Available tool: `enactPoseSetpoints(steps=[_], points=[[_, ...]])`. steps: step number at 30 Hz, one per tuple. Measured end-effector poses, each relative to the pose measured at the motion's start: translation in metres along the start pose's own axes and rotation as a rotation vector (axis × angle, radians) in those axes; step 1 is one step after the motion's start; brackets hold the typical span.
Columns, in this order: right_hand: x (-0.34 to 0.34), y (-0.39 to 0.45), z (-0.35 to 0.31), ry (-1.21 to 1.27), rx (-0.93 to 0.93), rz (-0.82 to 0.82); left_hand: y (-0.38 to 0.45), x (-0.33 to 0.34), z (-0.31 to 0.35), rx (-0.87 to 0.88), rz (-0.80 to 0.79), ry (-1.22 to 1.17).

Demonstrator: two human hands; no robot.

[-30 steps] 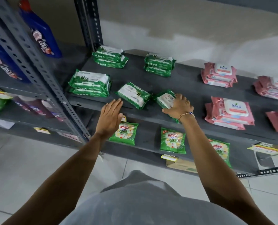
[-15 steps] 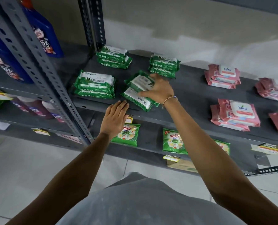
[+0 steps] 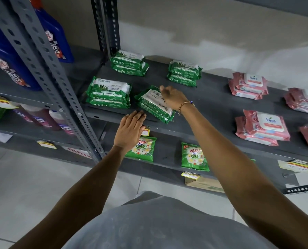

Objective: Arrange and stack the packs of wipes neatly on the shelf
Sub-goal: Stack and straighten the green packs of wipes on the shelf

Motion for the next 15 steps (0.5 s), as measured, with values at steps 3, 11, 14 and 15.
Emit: enactPoseSetpoints(steps=[3,11,14,15], points=[[-0.004,0.005,0.005,-0.007,0.023,-0.065,0.003,-0.010,0.002,-0.061,0.031,-0.128],[-0.011,0.008,0.025,0.244,0.142,-0.168,0.059,-0.052,0.044,-0.549,-0.126,-0.618],[-0.007,-0.004,0.042,0.433,0.243,-0.268,0.081,-0.050,0.044,-0.659,-0.328,-0.669],[-0.006,-0.009,0.048,0.493,0.277,-0.306,0.088,-0.047,0.042,-0.659,-0.400,-0.683]])
Point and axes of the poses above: each hand's wrist, its own y-axis towards the middle knuckle, its own x-axis out of the palm, z = x × y, the point moved 3 cm from there along y, towards the middle knuckle
